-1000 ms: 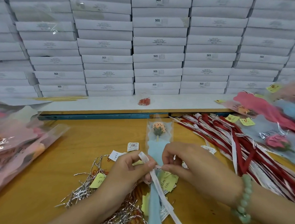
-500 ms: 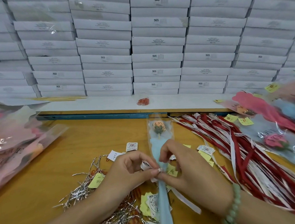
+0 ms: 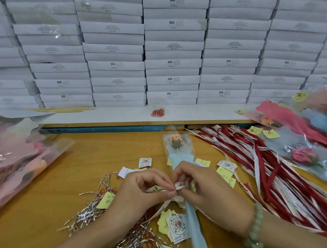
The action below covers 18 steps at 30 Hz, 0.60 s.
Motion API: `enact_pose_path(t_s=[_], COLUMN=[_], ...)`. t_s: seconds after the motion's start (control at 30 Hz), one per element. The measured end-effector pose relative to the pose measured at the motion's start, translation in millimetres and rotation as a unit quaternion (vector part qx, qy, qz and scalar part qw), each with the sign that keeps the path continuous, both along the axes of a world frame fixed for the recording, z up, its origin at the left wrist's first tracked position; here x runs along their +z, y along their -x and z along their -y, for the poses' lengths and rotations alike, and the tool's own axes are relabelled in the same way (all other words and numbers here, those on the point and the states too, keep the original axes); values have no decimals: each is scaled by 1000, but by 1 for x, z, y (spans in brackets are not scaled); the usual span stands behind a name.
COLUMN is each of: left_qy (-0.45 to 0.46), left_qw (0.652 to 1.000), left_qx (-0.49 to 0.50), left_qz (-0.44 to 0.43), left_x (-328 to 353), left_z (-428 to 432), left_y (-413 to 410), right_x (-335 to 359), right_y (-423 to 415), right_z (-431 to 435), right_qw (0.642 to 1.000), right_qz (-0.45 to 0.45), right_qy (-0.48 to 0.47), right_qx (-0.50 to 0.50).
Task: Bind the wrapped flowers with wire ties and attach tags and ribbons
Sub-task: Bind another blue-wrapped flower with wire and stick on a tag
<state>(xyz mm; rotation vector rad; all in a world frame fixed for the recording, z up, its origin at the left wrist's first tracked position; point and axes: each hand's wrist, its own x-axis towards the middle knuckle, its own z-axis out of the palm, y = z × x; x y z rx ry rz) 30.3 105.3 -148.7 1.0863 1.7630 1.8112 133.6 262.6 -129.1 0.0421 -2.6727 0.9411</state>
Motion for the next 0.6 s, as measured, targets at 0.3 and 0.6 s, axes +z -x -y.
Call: enact_pose_path(t_s=[0.3,0.6], left_qy=[28,60], left_qw=[999,998], left_qx=[26,11], left_qz=[-4,-1], left_x=[-2,2], left_z=[0,0], left_y=[1,-4], right_x=[19,35], right_y=[3,-3], right_z=[-30,-51], right_qw=[974,978], right_qz=[106,200], right_qy=[200,-39], right_qx=[-2,-52])
